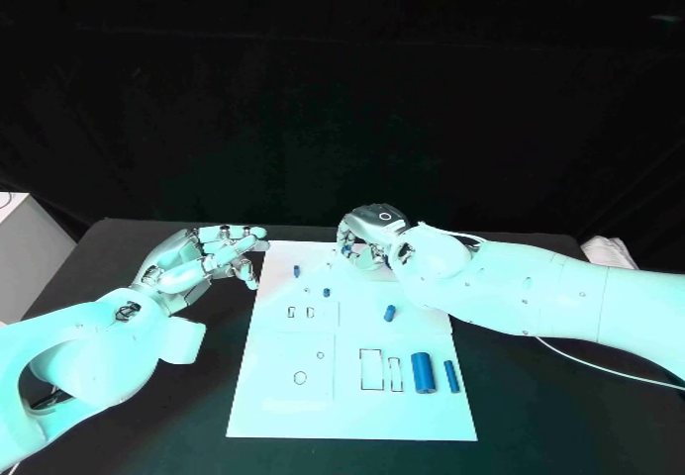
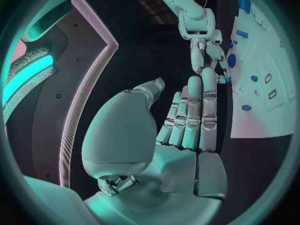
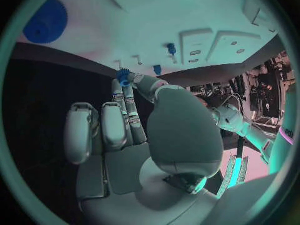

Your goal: Assemble the parts on the task board

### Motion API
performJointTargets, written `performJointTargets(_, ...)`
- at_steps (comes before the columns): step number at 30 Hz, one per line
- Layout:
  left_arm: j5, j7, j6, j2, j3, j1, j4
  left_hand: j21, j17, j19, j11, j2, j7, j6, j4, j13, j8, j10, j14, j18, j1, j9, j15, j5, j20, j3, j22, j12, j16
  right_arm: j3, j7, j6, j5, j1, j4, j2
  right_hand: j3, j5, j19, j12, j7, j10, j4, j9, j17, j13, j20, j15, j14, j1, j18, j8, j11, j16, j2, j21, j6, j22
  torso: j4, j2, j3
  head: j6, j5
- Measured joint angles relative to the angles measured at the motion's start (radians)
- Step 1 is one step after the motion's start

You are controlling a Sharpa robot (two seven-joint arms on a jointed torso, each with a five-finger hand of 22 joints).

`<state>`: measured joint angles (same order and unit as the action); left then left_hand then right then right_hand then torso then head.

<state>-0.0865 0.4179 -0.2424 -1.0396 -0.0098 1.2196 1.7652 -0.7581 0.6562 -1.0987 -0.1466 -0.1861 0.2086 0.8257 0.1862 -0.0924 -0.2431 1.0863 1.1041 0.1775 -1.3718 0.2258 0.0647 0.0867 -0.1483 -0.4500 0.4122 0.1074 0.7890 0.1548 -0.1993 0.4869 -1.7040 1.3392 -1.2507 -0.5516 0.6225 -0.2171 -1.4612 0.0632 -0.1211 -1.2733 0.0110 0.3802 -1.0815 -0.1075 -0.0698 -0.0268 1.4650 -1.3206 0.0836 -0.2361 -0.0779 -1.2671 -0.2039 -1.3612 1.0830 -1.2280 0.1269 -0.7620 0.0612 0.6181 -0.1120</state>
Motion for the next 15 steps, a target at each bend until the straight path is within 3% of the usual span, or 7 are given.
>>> performJointTargets(7, 0.000, 0.000, 0.000, 0.000, 0.001, 0.001, 0.005, 0.000, 0.000, 0.002, 0.000, 0.000, 0.000, 0.000, 0.000, 0.000, 0.000, 0.000, -0.002, 0.000, 0.000, 0.000, 0.002, 0.000, -0.002, 0.000, 0.001, 0.000, 0.000, 0.000, -0.004, 0.025, -0.003, -0.003, 0.062, 0.054, 0.000, 0.000, 0.000, -0.003, 0.000, 0.000, 0.000, 0.000, 0.001, 0.000, 0.000, 0.000, 0.000, -0.004, 0.000, 0.000, 0.000, 0.000, -0.004, 0.000, 0.000, 0.000, 0.0042, -0.002, 0.0012, 0.003, 0.000)
performJointTargets(15, -0.001, -0.001, 0.000, 0.000, 0.002, 0.006, 0.008, 0.000, 0.000, 0.004, 0.000, 0.000, 0.000, 0.000, 0.000, 0.000, 0.000, 0.000, -0.004, 0.000, 0.000, 0.000, 0.004, 0.000, -0.004, 0.000, 0.001, 0.000, 0.000, 0.000, -0.005, 0.026, -0.003, -0.006, 0.118, 0.087, 0.000, 0.001, 0.000, -0.003, 0.000, 0.000, 0.000, 0.001, 0.001, 0.000, 0.000, 0.000, 0.000, -0.004, 0.000, 0.000, 0.000, 0.000, -0.004, 0.000, 0.000, 0.000, 0.0090, -0.004, 0.0049, 0.002, -0.005)
